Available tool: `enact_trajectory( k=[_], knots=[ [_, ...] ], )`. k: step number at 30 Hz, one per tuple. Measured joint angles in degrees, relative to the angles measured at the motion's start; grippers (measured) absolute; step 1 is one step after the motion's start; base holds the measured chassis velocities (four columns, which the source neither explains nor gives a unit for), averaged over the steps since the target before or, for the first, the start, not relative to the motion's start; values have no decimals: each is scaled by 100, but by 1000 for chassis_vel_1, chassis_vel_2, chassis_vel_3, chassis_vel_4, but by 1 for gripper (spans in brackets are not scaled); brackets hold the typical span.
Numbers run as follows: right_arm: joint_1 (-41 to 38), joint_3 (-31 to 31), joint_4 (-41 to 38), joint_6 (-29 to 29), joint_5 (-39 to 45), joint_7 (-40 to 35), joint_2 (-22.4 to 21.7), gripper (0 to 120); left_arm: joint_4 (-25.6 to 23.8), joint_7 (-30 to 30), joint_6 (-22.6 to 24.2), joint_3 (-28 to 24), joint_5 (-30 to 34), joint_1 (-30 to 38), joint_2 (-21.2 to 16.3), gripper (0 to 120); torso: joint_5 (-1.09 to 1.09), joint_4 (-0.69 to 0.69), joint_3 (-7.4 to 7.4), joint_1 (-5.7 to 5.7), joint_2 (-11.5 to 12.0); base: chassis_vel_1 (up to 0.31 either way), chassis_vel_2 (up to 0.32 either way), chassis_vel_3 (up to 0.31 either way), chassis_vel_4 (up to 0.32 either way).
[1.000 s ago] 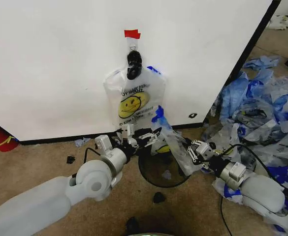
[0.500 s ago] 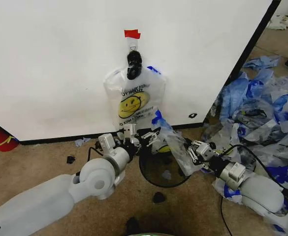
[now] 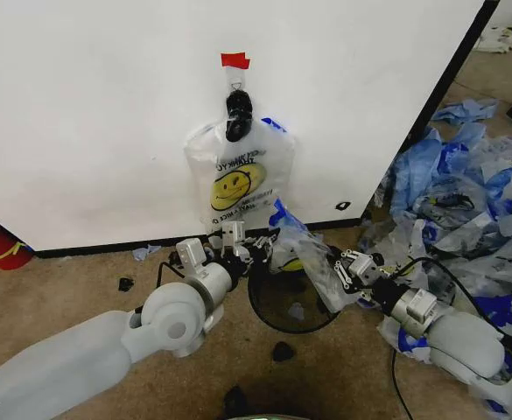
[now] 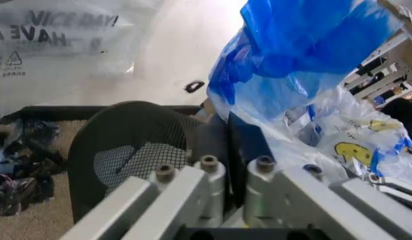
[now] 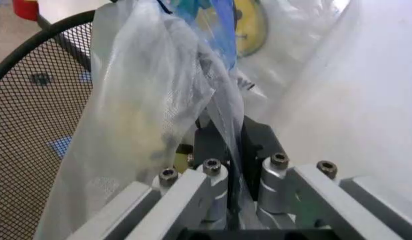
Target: Pick up the garbage bag from the wall and place it over the trash bin.
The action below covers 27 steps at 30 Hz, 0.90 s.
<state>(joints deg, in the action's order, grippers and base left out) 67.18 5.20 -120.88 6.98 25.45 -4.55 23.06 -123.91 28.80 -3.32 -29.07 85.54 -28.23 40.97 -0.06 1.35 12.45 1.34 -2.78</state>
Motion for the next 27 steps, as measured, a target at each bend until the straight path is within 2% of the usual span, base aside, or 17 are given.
enact_trajectory(
  k=[10,22,27],
  knots=[
    [89,2,1,9,-1,-22,93,0,-85,7,-5,122,-14,-226,-114,0,0,0,0,0,0,0,0,0,0],
    [175,68,114,69,-43,-100,349,0,-364,-45,0,563,-22,-602,-700,0,0,0,0,0,0,0,0,0,0],
    [204,122,118,135,37,-101,434,0,-392,-138,2,782,-43,-855,-834,0,-1,0,0,0,0,0,0,0,0]
  ],
)
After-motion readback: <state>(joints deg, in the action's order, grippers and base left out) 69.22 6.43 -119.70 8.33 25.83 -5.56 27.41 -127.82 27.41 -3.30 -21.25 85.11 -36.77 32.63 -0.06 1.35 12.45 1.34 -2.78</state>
